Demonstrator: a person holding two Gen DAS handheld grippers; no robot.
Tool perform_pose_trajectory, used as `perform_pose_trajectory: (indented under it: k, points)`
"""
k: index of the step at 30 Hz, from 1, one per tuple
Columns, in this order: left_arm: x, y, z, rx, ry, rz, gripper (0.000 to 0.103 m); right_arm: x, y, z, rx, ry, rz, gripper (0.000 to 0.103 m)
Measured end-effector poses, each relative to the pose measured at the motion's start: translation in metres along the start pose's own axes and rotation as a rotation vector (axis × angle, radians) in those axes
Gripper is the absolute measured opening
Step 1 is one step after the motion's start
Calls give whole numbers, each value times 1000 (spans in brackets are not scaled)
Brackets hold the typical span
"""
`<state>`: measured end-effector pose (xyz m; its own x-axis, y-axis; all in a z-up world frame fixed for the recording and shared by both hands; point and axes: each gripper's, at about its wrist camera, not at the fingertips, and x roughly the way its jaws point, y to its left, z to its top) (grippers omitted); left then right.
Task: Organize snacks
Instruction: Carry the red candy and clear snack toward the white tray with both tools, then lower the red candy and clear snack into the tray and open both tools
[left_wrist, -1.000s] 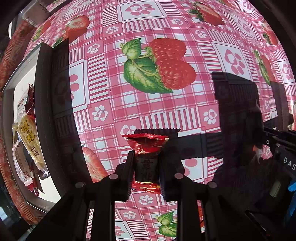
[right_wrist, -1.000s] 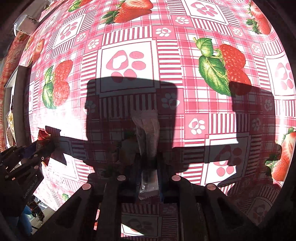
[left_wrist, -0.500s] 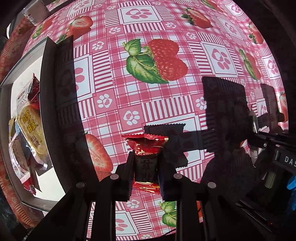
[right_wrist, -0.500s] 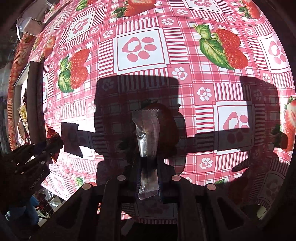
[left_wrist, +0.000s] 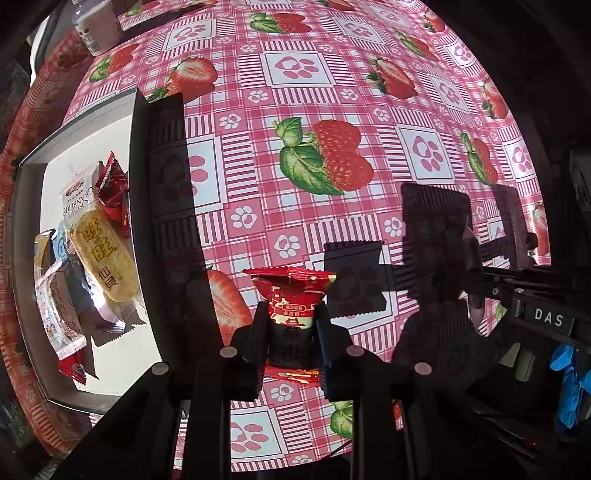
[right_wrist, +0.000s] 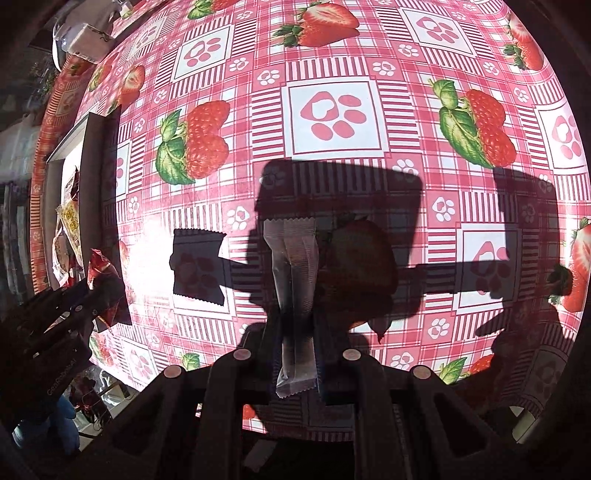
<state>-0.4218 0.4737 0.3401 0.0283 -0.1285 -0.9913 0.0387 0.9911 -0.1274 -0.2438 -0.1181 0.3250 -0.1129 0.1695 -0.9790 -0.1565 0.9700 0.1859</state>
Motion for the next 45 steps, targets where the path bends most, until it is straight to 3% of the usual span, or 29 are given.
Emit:
perform_pose_trajectory:
  k: [16,33,45]
  points:
    - [-10,35,-8,-70,-59,-1,25,4,57,24,-119,-27,-25,17]
    - [-32,120,-16,-199,-124,166,25,9,170,44,-303,-53,6,17]
    - [-22,153,-31,-241,-88,180,25,23,226,47,-375,-34,38,17]
